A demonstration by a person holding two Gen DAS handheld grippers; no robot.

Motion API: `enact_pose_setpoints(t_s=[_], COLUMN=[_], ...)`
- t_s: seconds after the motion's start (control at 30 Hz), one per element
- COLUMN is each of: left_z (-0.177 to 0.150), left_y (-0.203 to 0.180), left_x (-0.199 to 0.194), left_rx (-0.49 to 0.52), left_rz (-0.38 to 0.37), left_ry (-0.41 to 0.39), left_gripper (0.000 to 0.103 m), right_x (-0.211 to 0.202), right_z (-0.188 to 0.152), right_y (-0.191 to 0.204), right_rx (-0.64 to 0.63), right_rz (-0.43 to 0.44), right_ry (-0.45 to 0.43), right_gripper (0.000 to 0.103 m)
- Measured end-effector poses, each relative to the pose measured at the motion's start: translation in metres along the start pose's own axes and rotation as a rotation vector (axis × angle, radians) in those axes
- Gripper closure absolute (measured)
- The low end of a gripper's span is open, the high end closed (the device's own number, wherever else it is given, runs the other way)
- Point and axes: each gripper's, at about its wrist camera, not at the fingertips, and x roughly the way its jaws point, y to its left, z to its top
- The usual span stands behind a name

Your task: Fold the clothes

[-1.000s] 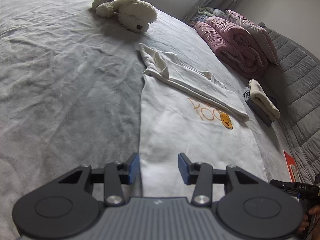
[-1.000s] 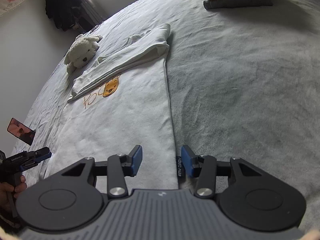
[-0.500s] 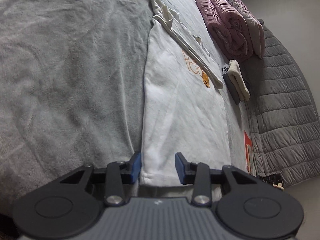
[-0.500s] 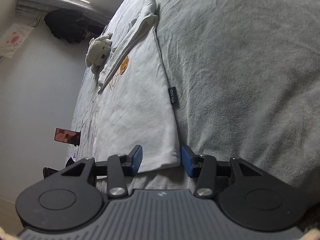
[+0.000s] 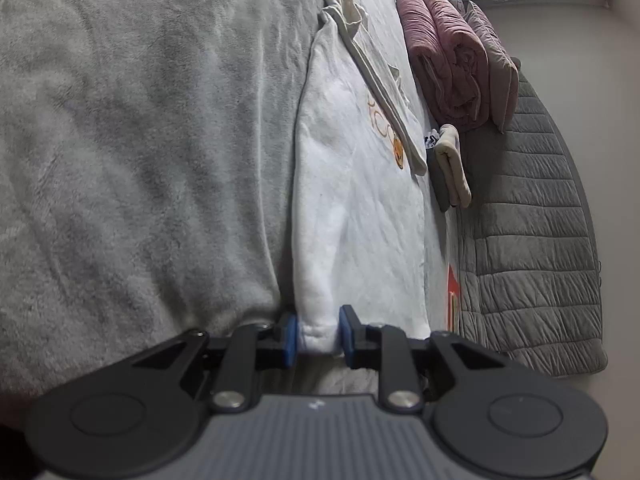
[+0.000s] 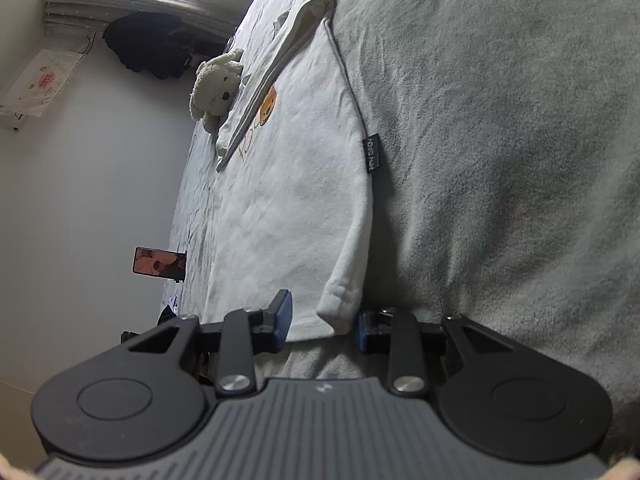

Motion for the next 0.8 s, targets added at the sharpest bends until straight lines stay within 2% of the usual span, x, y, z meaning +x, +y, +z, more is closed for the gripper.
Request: enact_pose_setpoints(t_s=[0.07,0.13,0.23,0.3,0.43,0.57,0.8], left_z=[0.001,0.001,0.002,0.004,0.017,0.038,0.088], left_y=[0.001,0.001,-0.002,-0.006,-0.023,-0.043,-0.05], left_x=[-0.001,0.0,0.0,-0.001,-0.002,0.001,0.019], left_rx=[0.0,-0.016,-0.023,-0.009,0.019,0.067,0.061], left_rz=[-0.008,-0.026,-0.036,-0.054,-0.094,-0.116,-0.037], left_ry=[0.007,0.037,0.065,0.062,0.019,-0.042,-0.113], left_gripper=[0.079,0.079,0.082,0.089,0.091,0.091,0.092], right_x=[-0.001,-0.002,-0.005,-0.007,-0.009,-0.002,0.02], right_z=[0.001,0.002,0.004,0.006,0.019,0.044,0.095], right_y=[-0.002,-0.001,0.004,0.008,0.023,0.044,0.048], right_rx=[0.011,0.009,-0.001,-0.006,-0.019,-0.071,-0.085], right_rz=[-0.005,-0.014,-0.02,-0.019,-0.02,-0.06,-0.116], right_ry=[0.002,0.005,0.002,-0.002,-0.023,-0.045,-0.112], right_gripper=[0.085,0.089,0.091,0.091,0.092,0.092,0.092])
